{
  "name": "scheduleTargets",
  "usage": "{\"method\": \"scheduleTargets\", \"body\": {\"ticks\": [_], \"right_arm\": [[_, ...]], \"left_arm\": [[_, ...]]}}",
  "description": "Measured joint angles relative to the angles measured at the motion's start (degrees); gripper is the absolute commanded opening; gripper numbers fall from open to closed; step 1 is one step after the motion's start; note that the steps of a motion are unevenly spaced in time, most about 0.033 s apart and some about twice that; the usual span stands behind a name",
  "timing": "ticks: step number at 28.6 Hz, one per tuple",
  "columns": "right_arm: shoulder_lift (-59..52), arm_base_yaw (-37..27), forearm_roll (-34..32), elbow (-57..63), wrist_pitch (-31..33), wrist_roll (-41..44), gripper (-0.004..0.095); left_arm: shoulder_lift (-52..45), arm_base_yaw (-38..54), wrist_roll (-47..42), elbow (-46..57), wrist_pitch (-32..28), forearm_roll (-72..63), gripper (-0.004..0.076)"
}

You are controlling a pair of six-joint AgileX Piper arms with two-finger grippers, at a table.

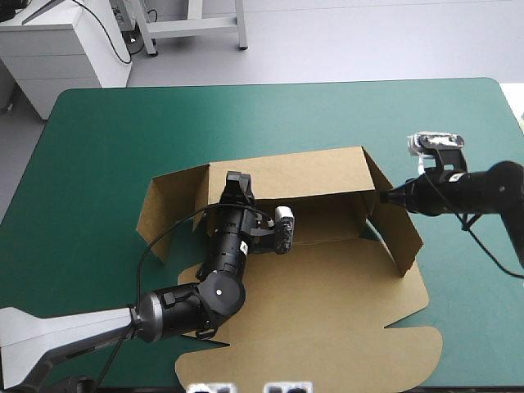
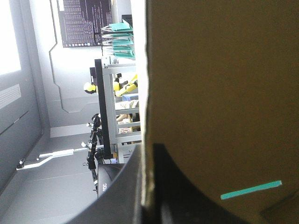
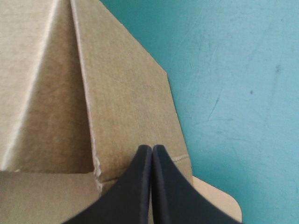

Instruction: Fold the box

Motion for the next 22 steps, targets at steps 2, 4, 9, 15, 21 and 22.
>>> {"method": "scheduleTargets", "body": {"ticks": [2, 4, 9, 15, 21, 22], "right_arm": [[-3.7, 0.0, 2.8, 4.6, -4.5, -2.8, -0.0018], [-7.2, 0.0, 4.4, 8.0, -7.3, -5.3, -0.0018], [-13.6, 0.0, 6.4, 14.9, -10.2, -10.5, -0.0018], [-15.5, 0.0, 7.5, 18.9, -14.8, -13.1, -0.0017], [-15.5, 0.0, 13.9, 19.2, -15.3, -26.1, 0.0055], [-15.5, 0.0, 14.6, 19.2, -15.1, -28.4, 0.0161]], "left_arm": [[0.0, 0.0, 0.1, 0.0, 0.0, 0.0, -0.0008], [0.0, 0.0, 0.1, 0.0, 0.0, 0.0, -0.0008], [0.0, 0.0, 0.1, 0.0, -0.2, 0.0, -0.0008], [0.0, 0.0, 0.1, 0.0, -1.7, 0.0, -0.0008], [0.0, 0.0, 0.1, -0.1, -1.8, 0.0, -0.0008], [0.0, 0.0, 0.1, -0.1, -1.8, 0.0, -0.0008]]}}
